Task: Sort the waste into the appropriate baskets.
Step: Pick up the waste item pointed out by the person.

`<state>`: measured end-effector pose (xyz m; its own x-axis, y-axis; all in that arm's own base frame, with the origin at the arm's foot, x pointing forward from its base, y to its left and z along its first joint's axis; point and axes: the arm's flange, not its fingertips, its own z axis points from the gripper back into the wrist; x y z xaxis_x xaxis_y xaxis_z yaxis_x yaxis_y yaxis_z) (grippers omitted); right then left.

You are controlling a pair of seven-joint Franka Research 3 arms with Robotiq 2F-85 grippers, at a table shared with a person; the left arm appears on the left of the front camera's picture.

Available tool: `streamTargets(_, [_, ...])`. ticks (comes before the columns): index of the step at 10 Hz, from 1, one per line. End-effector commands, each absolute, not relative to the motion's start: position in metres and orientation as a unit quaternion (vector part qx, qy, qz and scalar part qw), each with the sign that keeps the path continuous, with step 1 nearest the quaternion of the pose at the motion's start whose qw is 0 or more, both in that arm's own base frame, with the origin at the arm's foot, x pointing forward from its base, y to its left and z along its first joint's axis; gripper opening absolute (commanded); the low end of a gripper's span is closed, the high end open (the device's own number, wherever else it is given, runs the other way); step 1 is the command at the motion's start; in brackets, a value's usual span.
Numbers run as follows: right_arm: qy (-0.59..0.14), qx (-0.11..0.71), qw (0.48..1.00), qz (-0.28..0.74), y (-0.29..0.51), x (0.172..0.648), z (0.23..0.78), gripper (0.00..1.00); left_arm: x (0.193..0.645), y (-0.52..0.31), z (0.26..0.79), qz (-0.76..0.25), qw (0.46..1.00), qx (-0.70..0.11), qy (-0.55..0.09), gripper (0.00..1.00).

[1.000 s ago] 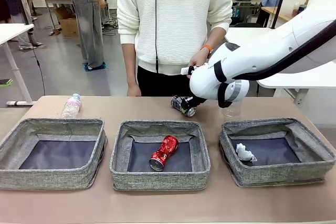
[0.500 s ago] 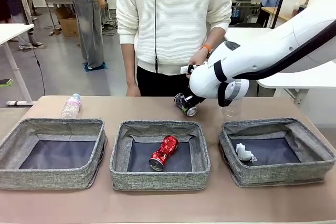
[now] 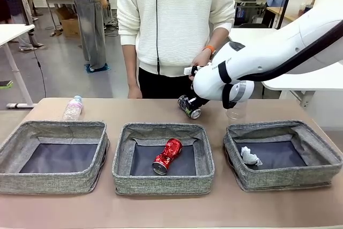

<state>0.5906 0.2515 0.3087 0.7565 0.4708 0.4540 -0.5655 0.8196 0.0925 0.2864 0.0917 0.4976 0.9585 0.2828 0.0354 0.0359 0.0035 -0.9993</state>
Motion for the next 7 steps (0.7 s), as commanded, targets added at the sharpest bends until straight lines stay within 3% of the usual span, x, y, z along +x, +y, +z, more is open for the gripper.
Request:
streamTargets(1, [-0.204, 0.120, 0.929, 0.285, 0.255, 0.593, 0.307, 0.00, 0.283, 0.093, 0.500, 0.091, 0.702, -0.697, -0.112, 1.00])
streamTargets(3, [-0.191, 0.152, 0.908, 0.340, 0.259, 0.587, 0.326, 0.00, 0.283, 0.093, 0.500, 0.091, 0.702, -0.697, -0.112, 1.00])
streamTargets(6, [-0.222, 0.202, 0.829, 0.472, 0.269, 0.519, 0.435, 0.00, 0.283, 0.093, 0.500, 0.091, 0.702, -0.697, -0.112, 1.00])
streamTargets(7, [-0.221, 0.314, 0.811, 0.441, 0.265, 0.474, 0.484, 0.00, 0.283, 0.093, 0.500, 0.091, 0.702, -0.697, -0.112, 1.00])
